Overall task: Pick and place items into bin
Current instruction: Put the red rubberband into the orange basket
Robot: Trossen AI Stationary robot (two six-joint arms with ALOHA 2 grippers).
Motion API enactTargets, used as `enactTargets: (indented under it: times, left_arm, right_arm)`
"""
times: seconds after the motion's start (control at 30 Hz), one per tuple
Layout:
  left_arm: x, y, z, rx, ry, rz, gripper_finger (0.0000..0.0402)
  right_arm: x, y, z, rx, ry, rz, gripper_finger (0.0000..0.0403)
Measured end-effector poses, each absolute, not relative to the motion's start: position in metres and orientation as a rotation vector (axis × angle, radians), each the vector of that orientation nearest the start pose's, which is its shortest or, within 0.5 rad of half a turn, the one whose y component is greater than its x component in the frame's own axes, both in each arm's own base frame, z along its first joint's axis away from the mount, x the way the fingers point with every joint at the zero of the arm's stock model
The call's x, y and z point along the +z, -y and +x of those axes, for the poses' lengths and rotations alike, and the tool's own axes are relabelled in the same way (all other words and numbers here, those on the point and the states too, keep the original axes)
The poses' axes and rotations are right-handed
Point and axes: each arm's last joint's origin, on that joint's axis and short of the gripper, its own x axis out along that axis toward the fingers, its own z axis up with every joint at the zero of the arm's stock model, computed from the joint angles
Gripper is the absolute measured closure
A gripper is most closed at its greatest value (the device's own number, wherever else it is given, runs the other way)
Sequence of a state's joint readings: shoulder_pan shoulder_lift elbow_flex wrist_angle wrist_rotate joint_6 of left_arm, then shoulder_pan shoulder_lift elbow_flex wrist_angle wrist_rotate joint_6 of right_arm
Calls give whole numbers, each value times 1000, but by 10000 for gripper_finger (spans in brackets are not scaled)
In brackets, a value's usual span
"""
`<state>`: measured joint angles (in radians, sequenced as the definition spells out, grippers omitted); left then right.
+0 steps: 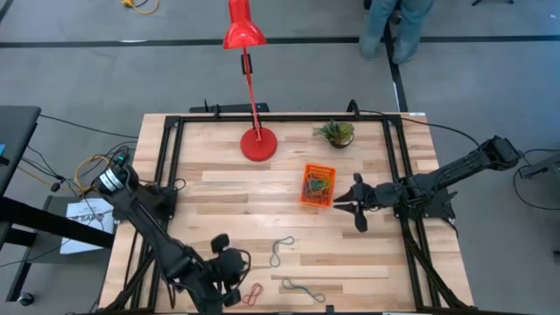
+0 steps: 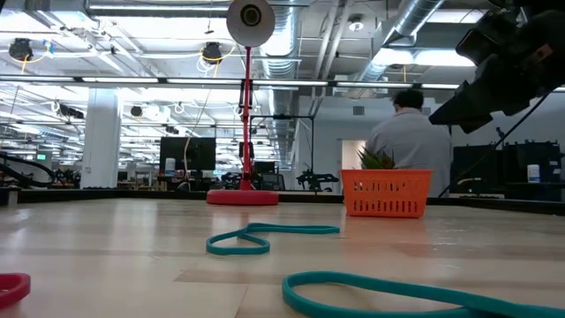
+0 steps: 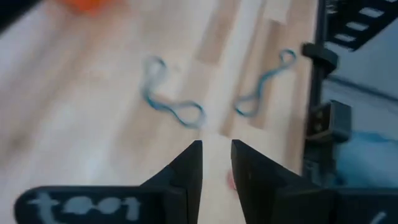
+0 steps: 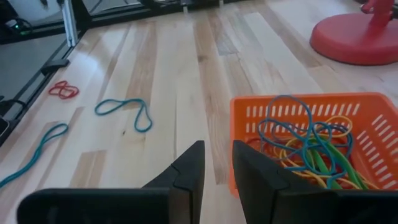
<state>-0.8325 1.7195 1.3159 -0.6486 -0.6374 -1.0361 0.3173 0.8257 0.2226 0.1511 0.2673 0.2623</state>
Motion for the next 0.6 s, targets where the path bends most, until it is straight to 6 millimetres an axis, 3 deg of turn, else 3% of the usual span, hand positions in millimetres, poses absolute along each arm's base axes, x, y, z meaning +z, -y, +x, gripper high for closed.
enactTargets:
  times: [0.3,0.47,0.6]
  left_arm:
    - [171,240,238,145,-693,-461,327]
    - [156,232,237,146,-675,-480,327]
    - [147,242,245,53,-673,-446,327]
  right_arm:
    - [167,-36,159,-54,-425,140,326]
    - [167,-30,161,-89,-421,142,326]
    - [167,-26,161,-113,-419,147,326]
